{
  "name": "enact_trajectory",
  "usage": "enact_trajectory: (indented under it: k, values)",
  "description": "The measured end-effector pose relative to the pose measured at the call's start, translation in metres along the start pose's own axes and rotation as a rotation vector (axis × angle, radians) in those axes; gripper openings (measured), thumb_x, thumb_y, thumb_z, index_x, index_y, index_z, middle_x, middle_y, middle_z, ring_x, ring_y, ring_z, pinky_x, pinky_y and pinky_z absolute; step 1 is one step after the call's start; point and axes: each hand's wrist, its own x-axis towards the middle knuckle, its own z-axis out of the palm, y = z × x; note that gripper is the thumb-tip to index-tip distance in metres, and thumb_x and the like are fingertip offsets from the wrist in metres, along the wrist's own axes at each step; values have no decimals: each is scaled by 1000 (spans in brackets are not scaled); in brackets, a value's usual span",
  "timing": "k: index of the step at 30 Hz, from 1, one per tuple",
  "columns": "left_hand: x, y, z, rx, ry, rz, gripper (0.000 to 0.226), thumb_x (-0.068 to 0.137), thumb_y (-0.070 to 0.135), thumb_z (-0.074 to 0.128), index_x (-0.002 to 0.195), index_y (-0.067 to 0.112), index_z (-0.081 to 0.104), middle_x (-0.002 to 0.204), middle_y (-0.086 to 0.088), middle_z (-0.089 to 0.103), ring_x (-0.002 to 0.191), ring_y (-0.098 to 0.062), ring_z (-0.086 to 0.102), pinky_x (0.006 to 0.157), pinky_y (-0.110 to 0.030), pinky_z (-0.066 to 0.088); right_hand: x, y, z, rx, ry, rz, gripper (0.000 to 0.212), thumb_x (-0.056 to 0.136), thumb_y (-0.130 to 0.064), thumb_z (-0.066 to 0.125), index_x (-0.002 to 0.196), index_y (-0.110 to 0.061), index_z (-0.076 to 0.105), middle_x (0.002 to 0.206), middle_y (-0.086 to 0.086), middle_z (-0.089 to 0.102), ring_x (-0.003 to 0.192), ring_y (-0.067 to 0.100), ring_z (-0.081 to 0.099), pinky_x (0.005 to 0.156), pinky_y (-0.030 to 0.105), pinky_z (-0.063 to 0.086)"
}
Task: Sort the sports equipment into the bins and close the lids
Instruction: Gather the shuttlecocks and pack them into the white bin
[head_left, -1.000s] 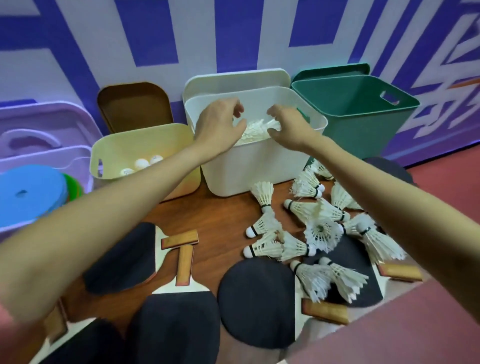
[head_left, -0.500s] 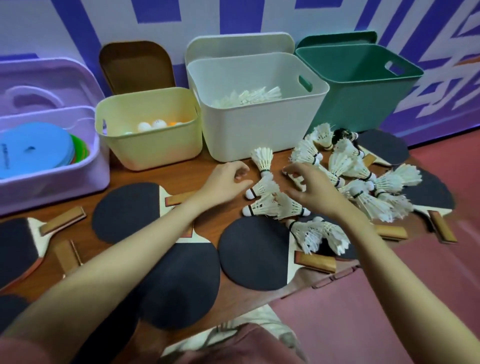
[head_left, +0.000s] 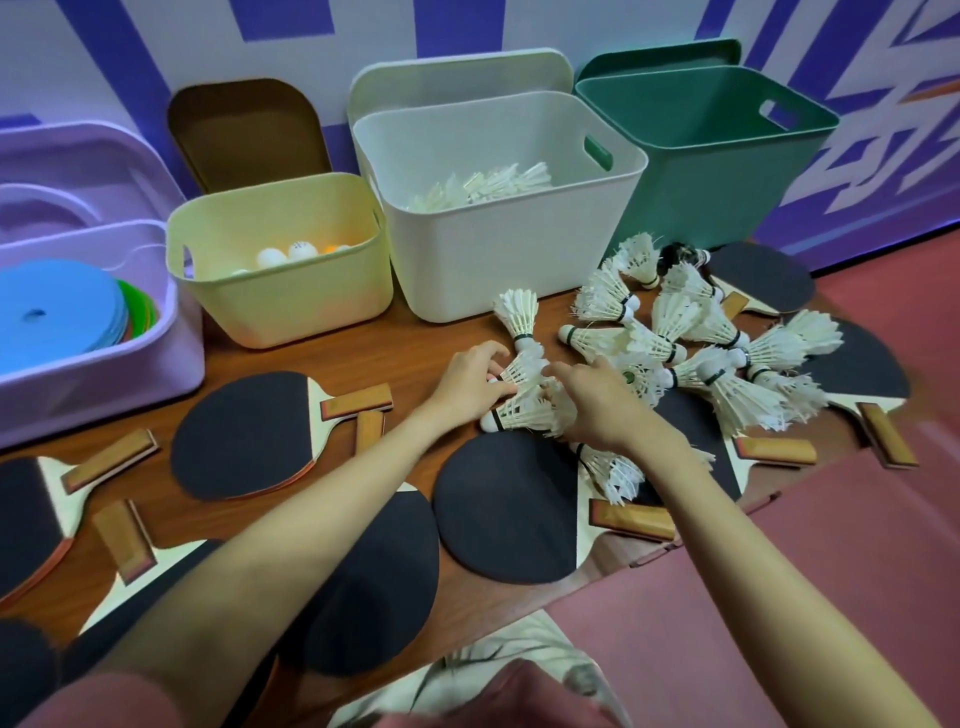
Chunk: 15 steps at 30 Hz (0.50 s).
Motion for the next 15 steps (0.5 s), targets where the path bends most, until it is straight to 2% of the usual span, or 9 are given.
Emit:
enact_trajectory:
  k: [3,5,8,12,15]
  values:
    - [-4,-1,-6,17,46,-25,44,83,18,72,124,12,58,116,-6,65,100,-12,58,87,-24,47,-2,1,1,61,50,-5,47,85,-11,52,131,-14,43,103,9,63,102,31,52,96,34,33]
    - [-12,-4,-15,32,93,-36,44,84,17,72,125,12,58,119,-5,64,107,-15,58,91,-27,47,-3,-1,-2,74,77,-26,46,84,-12,57,128,-13,45,106,9,63,102,29,51,94,33,33]
    - [-29,-12,-33,-4,209,-46,44,81,15,74,123,12,60,116,-4,64,103,-14,59,87,-25,47,-2,-3,-8,118,106,-22,49,80,-13,63,127,-16,48,106,10,58,107,30,48,91,35,37]
    - [-55,-23,-47,-137,364,-31,41,80,13,74,119,15,61,113,-1,61,101,-13,57,89,-31,52,-3,-11,-16,237,159,-41,47,79,-10,63,124,-18,56,101,10,52,102,29,48,87,36,42]
    - [-72,-23,-52,-216,427,-34,42,82,12,72,122,12,60,111,1,55,102,-11,54,90,-27,50,-7,-17,-22,304,237,-34,34,79,-16,70,113,-16,64,103,9,50,100,24,49,88,34,44]
